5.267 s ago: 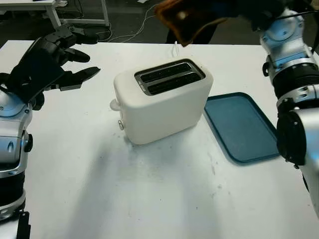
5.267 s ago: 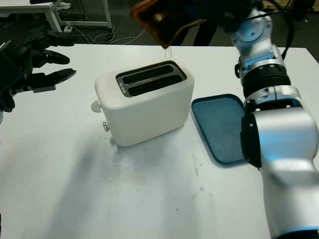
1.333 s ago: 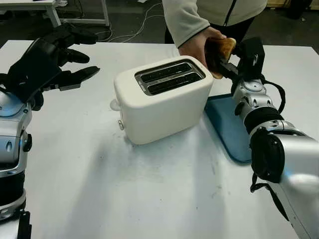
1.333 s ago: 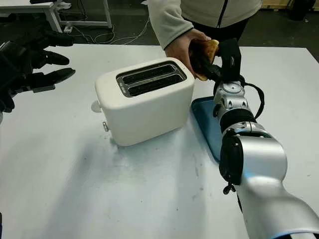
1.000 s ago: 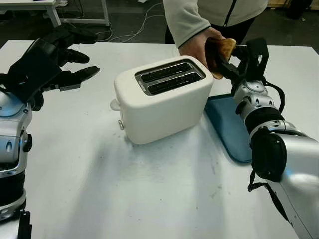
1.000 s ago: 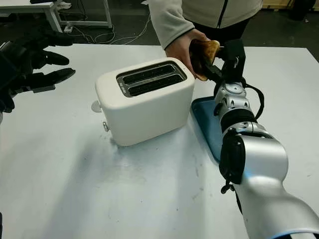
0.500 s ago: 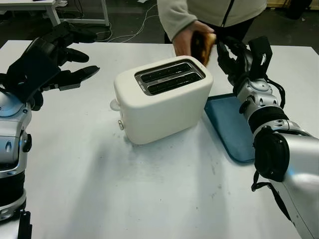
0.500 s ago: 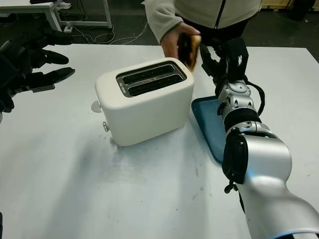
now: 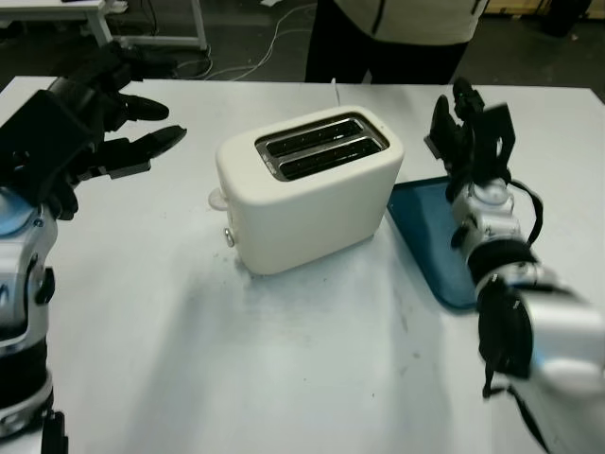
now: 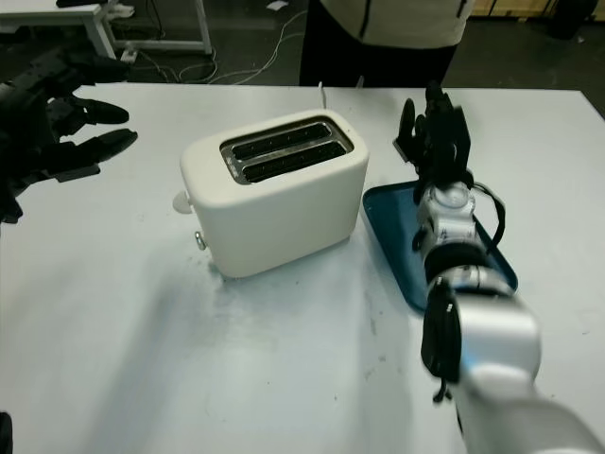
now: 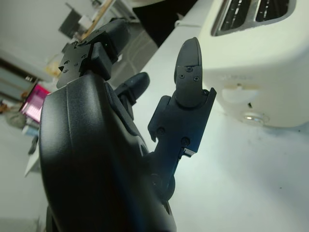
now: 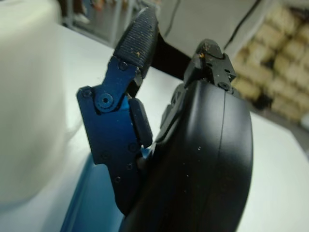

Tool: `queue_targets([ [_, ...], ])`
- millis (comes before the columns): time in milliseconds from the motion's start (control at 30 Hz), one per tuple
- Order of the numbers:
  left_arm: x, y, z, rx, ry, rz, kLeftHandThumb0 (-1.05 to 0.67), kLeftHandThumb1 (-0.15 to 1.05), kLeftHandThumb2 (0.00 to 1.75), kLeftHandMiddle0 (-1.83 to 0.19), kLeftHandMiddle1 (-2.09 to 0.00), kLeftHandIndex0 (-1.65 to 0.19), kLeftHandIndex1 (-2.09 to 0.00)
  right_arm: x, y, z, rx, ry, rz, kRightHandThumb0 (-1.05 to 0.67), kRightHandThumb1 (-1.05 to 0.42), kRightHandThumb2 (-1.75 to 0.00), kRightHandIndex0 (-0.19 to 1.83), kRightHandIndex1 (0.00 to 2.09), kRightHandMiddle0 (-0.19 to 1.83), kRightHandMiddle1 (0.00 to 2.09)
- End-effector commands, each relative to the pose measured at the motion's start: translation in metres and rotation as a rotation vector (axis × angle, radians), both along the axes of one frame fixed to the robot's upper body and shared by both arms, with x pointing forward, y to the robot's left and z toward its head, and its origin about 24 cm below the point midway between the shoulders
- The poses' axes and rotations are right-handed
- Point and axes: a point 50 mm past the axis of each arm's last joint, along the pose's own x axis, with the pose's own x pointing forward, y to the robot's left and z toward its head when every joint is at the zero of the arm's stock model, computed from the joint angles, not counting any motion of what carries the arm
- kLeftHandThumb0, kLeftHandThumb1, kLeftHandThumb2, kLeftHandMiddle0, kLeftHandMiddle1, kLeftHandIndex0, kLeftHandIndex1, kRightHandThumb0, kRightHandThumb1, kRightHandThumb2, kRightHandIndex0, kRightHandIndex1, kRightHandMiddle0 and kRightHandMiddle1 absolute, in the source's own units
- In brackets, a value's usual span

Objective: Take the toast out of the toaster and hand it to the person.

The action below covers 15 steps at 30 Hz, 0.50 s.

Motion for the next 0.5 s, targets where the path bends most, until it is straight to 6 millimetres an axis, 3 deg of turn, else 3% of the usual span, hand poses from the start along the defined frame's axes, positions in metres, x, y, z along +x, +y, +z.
queue_targets([
  [0,-0.009,-0.001,-0.005,-0.044,-0.033,0.022,-0.30,0.80,0.51,0.00,-1.06,-0.02,-0.86,-0.019,0.004,-0.005,-0.001,-0.068,0.040,-0.83,-0.92,-0.82,0.09,0.04,0.10,0.04],
  [200,-0.033,-0.019,-0.035,-0.177,-0.085,0.038,-0.34,0.74,0.77,0.00,-0.90,0.00,-0.73,-0.075,0.028,-0.019,0.006,-0.097,0.118,-0.87,-0.92,-0.76,0.13,0.04,0.14,0.04],
  [467,-0.052,-0.037,-0.074,-0.206,-0.066,0.084,-0.32,0.84,0.69,0.00,-0.66,0.00,-0.50,-0.121,0.047,-0.029,0.091,-0.010,0.143,-0.90,-0.92,-0.72,0.10,0.02,0.15,0.02],
])
